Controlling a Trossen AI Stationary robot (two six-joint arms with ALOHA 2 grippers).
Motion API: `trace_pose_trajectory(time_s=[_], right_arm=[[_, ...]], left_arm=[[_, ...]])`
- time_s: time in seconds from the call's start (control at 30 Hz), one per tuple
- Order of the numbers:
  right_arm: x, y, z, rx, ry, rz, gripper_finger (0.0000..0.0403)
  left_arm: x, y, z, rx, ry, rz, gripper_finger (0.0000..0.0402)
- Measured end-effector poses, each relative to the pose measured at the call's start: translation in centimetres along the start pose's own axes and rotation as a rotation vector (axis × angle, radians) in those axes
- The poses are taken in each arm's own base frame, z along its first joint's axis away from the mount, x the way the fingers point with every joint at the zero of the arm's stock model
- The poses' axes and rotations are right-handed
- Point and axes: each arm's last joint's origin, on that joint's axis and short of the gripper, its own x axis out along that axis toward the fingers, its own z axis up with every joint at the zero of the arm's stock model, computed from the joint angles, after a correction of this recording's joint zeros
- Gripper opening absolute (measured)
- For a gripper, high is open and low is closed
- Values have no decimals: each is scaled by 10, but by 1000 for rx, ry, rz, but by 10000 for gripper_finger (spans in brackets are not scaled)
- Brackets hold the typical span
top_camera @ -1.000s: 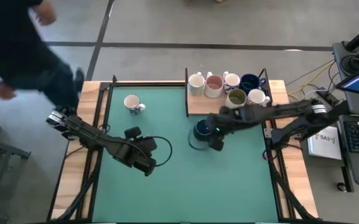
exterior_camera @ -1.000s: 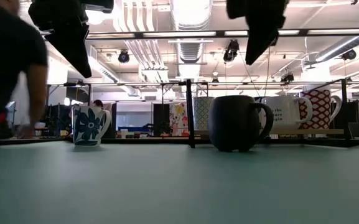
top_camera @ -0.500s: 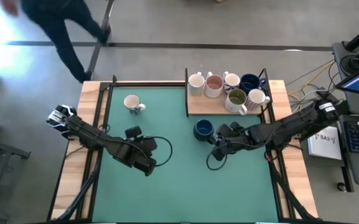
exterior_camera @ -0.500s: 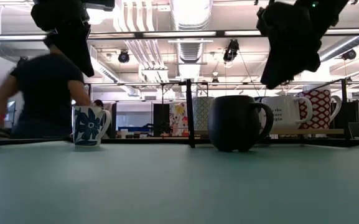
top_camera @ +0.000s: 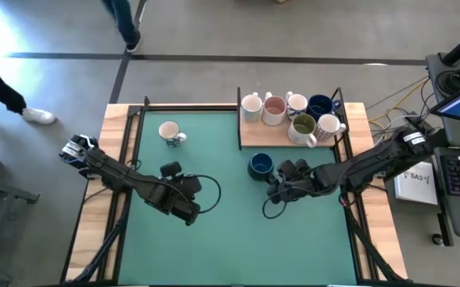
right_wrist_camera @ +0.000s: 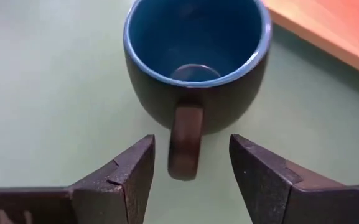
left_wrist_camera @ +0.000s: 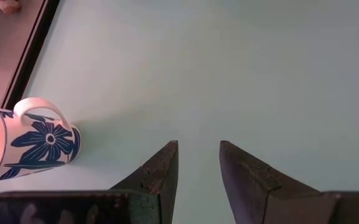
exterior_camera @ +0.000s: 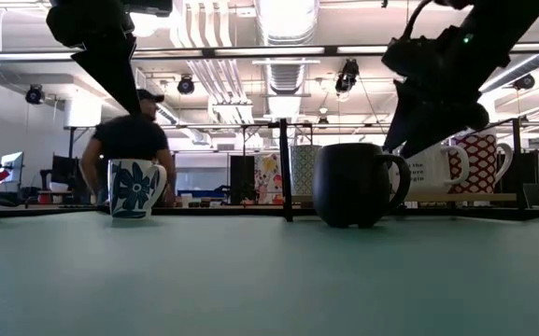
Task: Place coffee mugs
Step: Put the black blue mug on the shelf
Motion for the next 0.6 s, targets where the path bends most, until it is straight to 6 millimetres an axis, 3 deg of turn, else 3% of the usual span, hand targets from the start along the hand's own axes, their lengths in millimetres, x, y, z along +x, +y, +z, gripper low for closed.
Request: trace_pose_trajectory(time_s=[0.37, 0.6], right_arm=[[30, 9, -15, -73, 28, -62, 190], [31, 10, -16, -88, 31, -66, 127]], left_arm=[[0, 0, 0, -1, -1, -1, 100], [0, 0, 1, -1, -17, 15, 100]])
